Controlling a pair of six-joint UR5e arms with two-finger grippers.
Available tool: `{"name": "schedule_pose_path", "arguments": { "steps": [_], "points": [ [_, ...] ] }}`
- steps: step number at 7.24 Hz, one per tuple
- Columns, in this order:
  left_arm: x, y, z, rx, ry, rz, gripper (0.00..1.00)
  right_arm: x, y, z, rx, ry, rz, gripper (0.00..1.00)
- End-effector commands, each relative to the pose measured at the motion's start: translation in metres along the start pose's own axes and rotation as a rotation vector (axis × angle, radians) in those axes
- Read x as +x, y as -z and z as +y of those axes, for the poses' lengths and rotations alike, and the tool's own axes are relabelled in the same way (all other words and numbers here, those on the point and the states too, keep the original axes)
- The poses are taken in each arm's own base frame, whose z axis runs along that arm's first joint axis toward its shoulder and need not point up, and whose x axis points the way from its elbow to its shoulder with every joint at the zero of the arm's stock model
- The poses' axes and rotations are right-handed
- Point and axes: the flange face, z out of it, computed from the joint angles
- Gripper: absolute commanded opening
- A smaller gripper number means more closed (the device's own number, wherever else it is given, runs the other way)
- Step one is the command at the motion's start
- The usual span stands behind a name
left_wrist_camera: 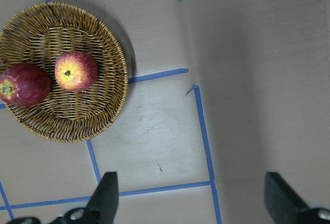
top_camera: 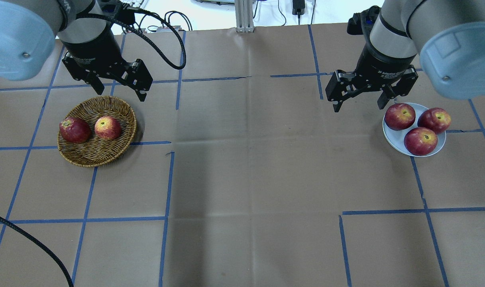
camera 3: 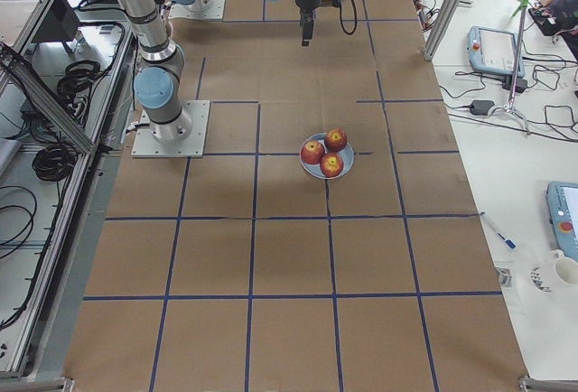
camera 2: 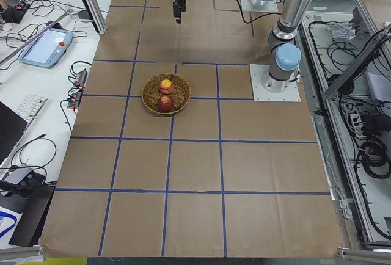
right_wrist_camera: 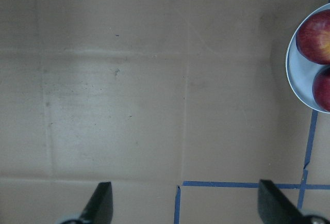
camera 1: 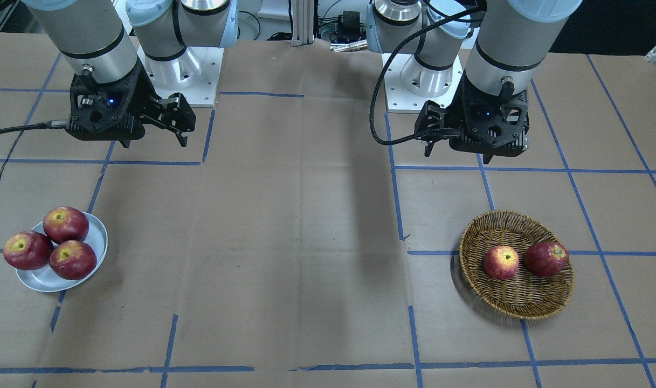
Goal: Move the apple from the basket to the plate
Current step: 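Move the left gripper over the wicker basket toward the yellow-red apple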
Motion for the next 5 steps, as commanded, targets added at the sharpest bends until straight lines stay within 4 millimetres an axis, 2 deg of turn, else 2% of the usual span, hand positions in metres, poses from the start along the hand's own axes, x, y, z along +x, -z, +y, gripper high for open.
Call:
{"name": "schedule_pose_path", "arguments": {
  "steps": [1, 5],
  "points": [
    [0.0002, 0.0001, 0.0003, 0.0, 0.0, 0.0, 0.99, 0.0, 0.0, 0.0, 0.0, 0.001, 0.0, 1.0],
    [0.0016, 0.0006, 0.0088, -0.033, -0.005, 0.005, 0.99, 0.0, 0.0, 0.0, 0.0, 0.002, 0.0, 1.0]
  ]
}}
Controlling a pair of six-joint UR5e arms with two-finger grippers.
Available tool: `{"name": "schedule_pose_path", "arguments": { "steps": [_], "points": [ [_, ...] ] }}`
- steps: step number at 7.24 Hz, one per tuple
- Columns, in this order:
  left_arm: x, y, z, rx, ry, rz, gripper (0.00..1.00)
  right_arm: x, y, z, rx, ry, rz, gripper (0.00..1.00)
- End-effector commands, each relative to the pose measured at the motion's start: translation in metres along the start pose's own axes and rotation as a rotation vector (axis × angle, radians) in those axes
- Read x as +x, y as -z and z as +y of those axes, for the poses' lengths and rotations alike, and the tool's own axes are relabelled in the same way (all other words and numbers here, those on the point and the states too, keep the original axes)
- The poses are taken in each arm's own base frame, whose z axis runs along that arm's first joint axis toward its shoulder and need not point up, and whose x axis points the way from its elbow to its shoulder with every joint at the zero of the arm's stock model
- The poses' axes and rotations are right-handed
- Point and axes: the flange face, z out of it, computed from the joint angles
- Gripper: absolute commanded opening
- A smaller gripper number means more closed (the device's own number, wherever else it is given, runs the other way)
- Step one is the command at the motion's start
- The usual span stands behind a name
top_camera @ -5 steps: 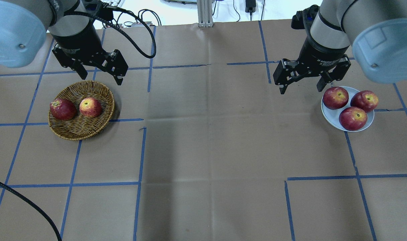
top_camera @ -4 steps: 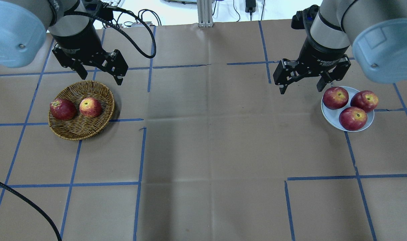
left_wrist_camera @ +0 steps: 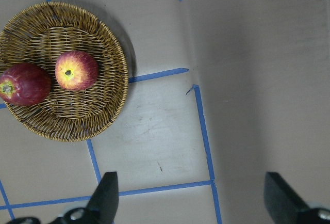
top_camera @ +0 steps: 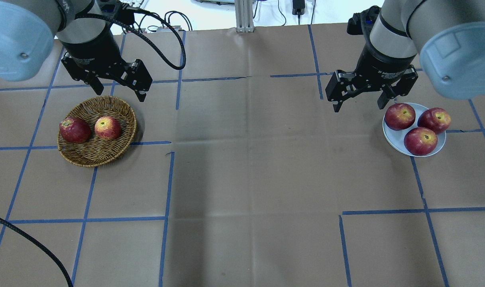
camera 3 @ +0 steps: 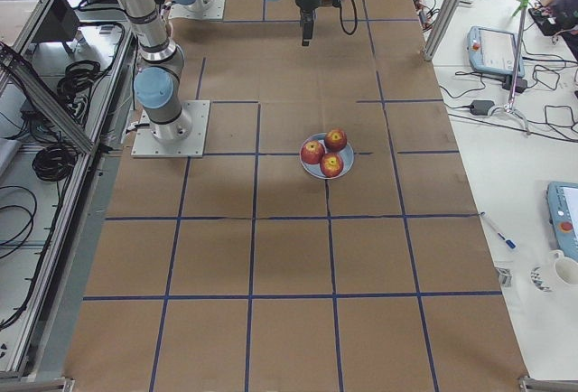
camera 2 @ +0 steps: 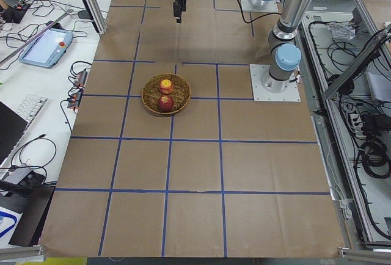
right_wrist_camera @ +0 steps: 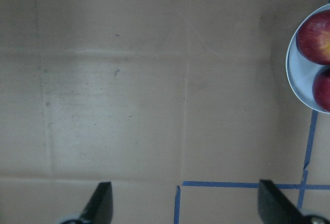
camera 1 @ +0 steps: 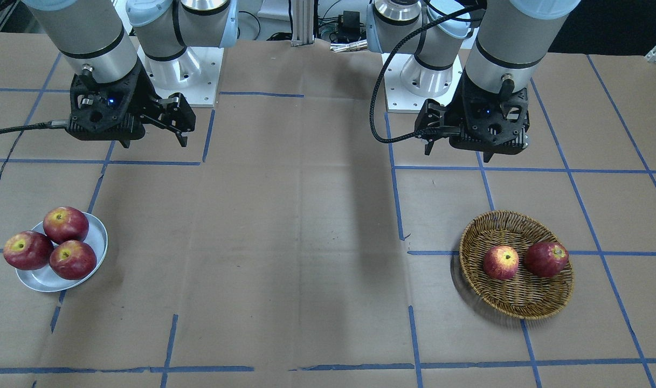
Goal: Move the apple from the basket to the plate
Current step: 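Move the left gripper over the wicker basket toward the yellow-red apple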
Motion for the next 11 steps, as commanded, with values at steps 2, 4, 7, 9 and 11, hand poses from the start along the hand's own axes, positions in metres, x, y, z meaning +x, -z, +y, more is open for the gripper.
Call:
{"name": "schedule_pose_path", "arguments": {
  "steps": [2, 4, 7, 9, 11],
  "points": [
    [0.0, 0.005, 0.004, -0.018, 0.013, 0.003, 0.99, 0.0, 0.0, 0.0, 0.0, 0.001, 0.0, 1.0],
    [-0.005, 0.003, -0.004, -0.019, 0.007, -0.013, 0.99, 0.0, 0.0, 0.0, 0.0, 0.001, 0.002, 1.0],
    [-0.009, -0.05, -0.042, 0.007, -0.002, -0.015, 0.99, 0.0, 0.0, 0.0, 0.0, 0.001, 0.002, 1.0],
    [-0.052, -0.113, -0.079, -0.024, -0.18, 0.0, 0.99, 0.0, 0.0, 0.0, 0.0, 0.001, 0.002, 1.0],
    [-0.125, -0.168, -0.102, -0.032, -0.206, 0.01, 0.99, 0.0, 0.0, 0.0, 0.0, 0.001, 0.002, 1.0]
  ]
}}
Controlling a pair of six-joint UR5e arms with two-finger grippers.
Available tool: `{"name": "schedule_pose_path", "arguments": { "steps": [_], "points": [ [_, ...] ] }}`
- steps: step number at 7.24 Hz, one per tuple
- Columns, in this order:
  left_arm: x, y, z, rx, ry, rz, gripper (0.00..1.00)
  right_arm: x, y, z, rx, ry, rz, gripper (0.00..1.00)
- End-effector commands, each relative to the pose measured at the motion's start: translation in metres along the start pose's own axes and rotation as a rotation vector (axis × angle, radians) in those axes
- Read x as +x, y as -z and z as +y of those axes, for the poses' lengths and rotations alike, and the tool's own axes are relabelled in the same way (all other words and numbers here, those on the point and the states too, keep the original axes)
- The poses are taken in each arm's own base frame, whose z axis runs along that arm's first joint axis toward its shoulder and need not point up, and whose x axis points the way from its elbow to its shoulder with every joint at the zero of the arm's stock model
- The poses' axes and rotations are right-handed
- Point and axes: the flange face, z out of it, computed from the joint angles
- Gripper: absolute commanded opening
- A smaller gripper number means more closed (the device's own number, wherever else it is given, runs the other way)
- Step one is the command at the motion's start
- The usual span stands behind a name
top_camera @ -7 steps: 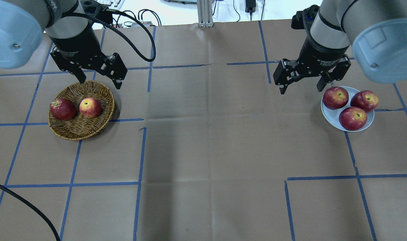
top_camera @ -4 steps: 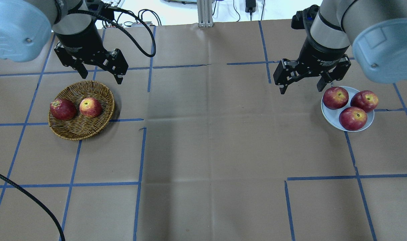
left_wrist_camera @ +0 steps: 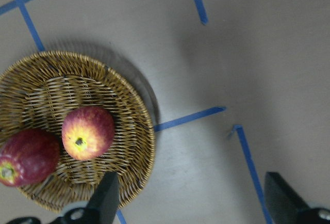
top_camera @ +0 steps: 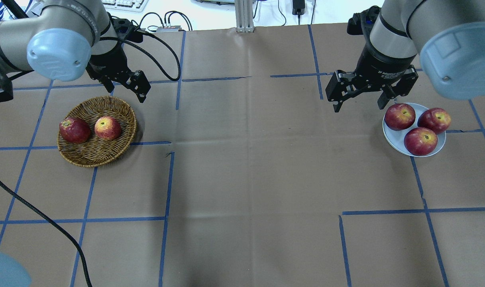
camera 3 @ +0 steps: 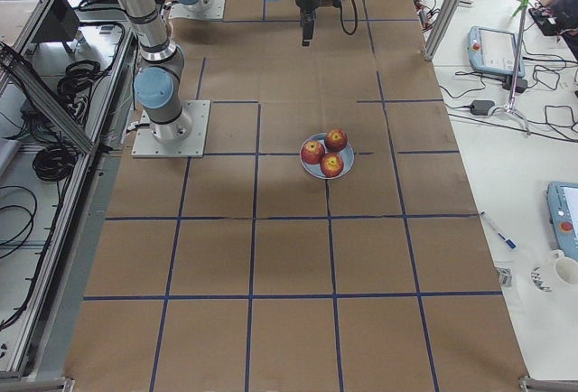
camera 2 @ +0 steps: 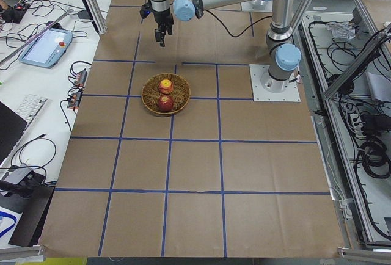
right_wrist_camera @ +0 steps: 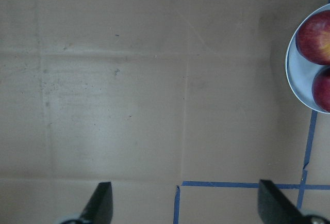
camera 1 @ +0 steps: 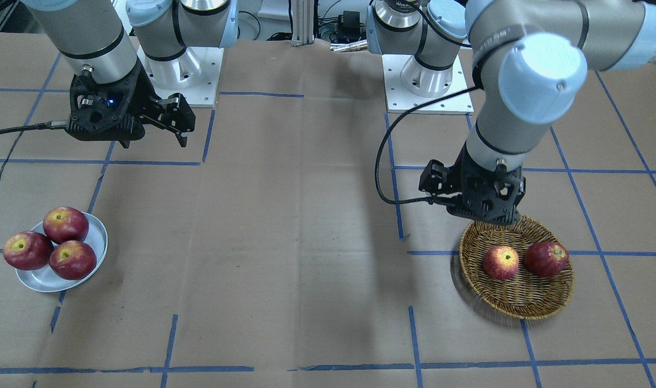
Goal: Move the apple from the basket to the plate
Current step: 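Lower the left gripper and grasp the yellow-red apple in the basket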
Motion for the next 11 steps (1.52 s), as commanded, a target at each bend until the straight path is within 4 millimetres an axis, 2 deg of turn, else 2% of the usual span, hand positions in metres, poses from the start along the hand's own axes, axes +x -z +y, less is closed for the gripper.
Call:
{"name": "schedule_pose_path", "arguments": {
  "steps": [1, 2, 3, 5, 8, 10, 11],
  "points": [
    [-0.073, -0.047, 0.005, -0.028, -0.029, 0.026, 0.99, 0.0, -0.001, 0.0, -0.001, 0.0, -0.001, 1.0],
    [-0.097, -0.066, 0.014, -0.05, -0.048, 0.054, 0.99, 0.001, 0.0, 0.0, 0.0, -0.001, -0.001, 1.0],
    [-0.106, -0.1, 0.022, -0.078, -0.046, 0.086, 0.99, 0.006, 0.0, -0.001, -0.001, -0.014, -0.005, 1.0],
    [-0.095, -0.14, 0.034, -0.043, -0.045, 0.054, 0.99, 0.008, -0.001, -0.003, -0.002, -0.02, -0.009, 1.0],
    [-0.095, -0.163, 0.034, -0.051, -0.041, 0.059, 0.98, 0.008, -0.001, -0.002, -0.004, -0.02, -0.011, 1.0],
    [-0.095, -0.162, 0.033, -0.048, -0.032, 0.06, 0.57, 0.008, -0.001, -0.003, -0.002, -0.02, -0.011, 1.0],
    [-0.099, -0.154, 0.029, -0.038, -0.035, 0.042, 0.47, 0.008, -0.002, -0.002, -0.005, -0.02, -0.011, 1.0]
  ]
}}
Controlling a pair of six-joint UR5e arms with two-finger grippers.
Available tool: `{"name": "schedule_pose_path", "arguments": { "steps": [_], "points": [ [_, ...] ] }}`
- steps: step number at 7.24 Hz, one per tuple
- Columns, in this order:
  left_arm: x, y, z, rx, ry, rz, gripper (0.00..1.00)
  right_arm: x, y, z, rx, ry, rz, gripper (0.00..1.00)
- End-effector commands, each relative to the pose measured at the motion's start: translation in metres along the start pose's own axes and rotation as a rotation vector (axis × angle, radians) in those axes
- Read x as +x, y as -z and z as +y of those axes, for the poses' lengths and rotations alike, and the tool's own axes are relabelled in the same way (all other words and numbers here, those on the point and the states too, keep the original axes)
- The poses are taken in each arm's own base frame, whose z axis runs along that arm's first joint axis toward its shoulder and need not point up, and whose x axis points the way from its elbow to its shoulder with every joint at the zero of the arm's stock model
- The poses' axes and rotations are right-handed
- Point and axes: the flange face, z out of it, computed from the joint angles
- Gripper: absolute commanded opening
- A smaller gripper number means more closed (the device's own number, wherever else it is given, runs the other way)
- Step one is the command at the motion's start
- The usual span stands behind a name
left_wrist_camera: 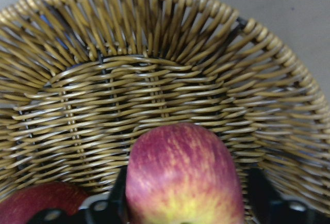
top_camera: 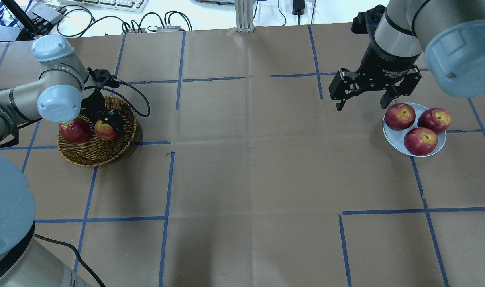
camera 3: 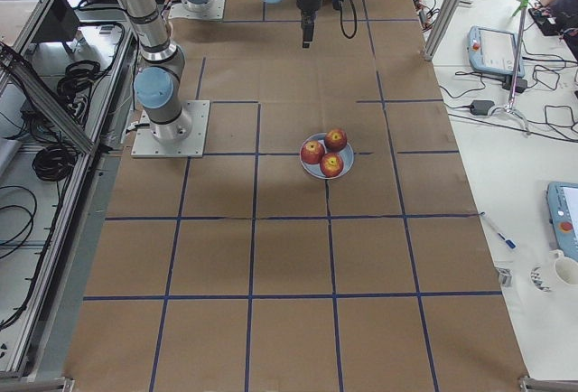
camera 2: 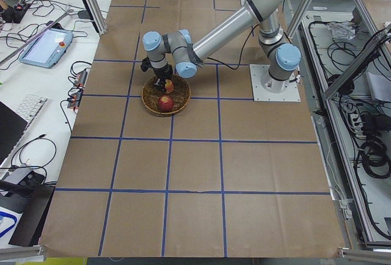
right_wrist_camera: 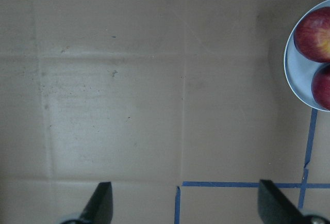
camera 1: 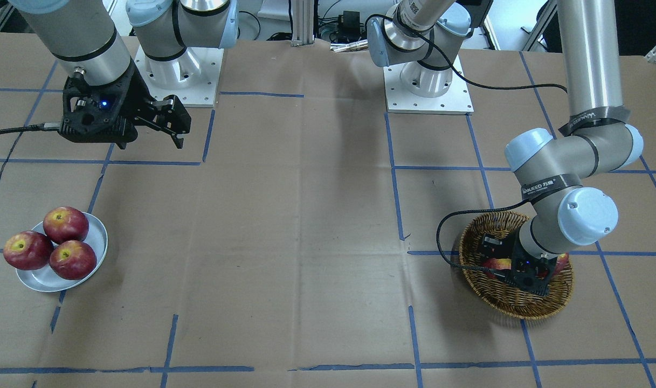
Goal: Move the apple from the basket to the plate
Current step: 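Lower the left gripper and grasp the yellow-red apple in the basket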
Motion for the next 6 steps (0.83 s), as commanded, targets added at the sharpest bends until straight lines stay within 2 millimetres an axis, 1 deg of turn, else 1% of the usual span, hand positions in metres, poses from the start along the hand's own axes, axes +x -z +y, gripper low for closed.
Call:
{"name": "schedule_pose_path", "arguments": {
  "steps": [1, 2, 3, 4, 5, 6],
  "points": [
    [-0.001, 0.02, -0.002, 0.017, 0.001, -0.026, 0.43, 0.0, 0.0, 0.0, 0.0, 0.0, 0.0, 1.0],
    [0.004, 0.039, -0.003, 0.036, 0.002, -0.044, 0.41, 0.001, 0.0, 0.0, 0.001, -0.001, 0.0, 1.0],
    [0.009, 0.074, -0.003, 0.039, 0.004, -0.041, 0.39, 0.001, 0.0, 0.0, 0.0, -0.002, 0.0, 1.0],
    [0.03, 0.102, -0.015, 0.032, 0.035, -0.028, 0.39, 0.0, 0.0, 0.0, 0.001, 0.0, 0.0, 1.0],
    [0.064, 0.122, -0.029, 0.039, 0.047, -0.036, 0.39, 0.0, 0.0, 0.0, -0.002, 0.0, -0.002, 1.0],
    [0.106, 0.128, -0.046, 0.058, 0.116, -0.034, 0.39, 0.0, 0.0, 0.0, 0.0, 0.0, -0.002, 1.0]
  ]
}}
